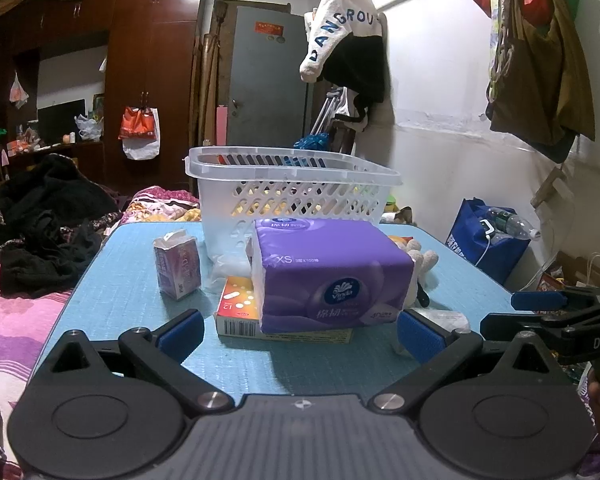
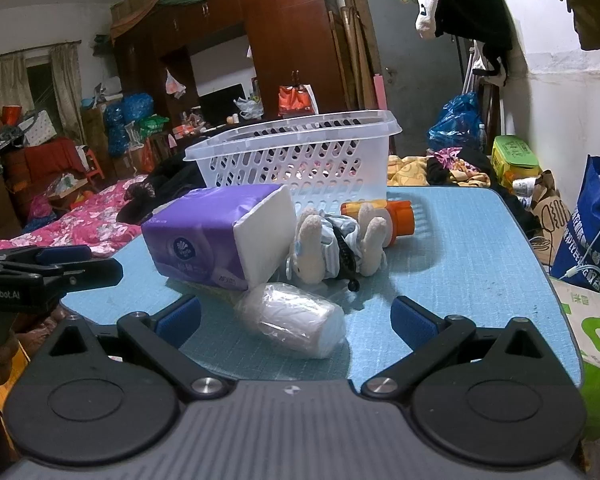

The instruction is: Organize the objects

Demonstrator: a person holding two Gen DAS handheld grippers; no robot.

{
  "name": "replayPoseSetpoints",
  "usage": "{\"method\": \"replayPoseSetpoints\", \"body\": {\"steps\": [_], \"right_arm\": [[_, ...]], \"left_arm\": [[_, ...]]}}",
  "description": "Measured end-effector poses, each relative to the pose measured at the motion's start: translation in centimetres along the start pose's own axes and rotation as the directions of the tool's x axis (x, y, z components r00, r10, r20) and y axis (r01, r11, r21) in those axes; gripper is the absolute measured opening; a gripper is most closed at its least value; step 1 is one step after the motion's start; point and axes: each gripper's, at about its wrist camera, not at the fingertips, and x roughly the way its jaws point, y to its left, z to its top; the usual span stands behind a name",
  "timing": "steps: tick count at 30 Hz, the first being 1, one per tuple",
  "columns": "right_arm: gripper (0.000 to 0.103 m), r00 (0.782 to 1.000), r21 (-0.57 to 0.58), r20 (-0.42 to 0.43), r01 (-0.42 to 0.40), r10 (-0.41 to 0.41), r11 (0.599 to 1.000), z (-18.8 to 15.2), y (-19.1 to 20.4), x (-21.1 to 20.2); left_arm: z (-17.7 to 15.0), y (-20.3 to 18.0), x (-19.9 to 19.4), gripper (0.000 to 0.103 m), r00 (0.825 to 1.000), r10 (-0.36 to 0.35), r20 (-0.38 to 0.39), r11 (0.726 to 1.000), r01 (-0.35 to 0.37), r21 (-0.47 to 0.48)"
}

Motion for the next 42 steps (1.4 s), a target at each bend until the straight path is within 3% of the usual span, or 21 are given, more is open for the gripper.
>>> {"method": "replayPoseSetpoints", "body": {"steps": [42], "right_arm": [[0.103,1.000,0.006,-0.010,0.002,-0.002,1.000,-0.12,-0.26,0.22]], "left_arm": [[-0.22,0.05,0.50,0.103,1.000,-0.022,-0.016,1.000,0.022,-0.009]]}}
